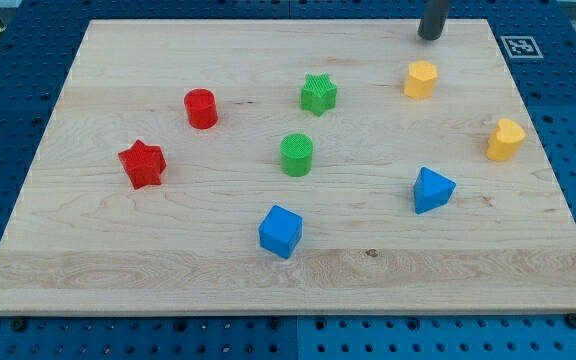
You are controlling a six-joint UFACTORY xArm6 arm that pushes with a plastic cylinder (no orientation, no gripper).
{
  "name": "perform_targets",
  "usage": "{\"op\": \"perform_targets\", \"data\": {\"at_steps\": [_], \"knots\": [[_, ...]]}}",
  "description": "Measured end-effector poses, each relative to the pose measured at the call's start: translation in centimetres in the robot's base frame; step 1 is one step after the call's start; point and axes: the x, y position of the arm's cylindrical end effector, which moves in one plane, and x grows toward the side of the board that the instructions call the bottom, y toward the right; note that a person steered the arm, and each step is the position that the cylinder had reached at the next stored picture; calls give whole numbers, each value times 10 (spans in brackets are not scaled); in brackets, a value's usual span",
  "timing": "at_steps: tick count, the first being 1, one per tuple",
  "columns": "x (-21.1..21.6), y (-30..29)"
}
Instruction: Push the yellow hexagon into the yellow heart
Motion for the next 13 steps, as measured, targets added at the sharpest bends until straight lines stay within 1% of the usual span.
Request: {"op": "perform_targets", "data": {"at_steps": [1,2,4,5,6,8,9,10,13], "knots": [[26,-12],[40,-21],[45,-56],[59,-60],[69,-55],[75,-28],[87,-25],[108,-34],[119,-7]]}}
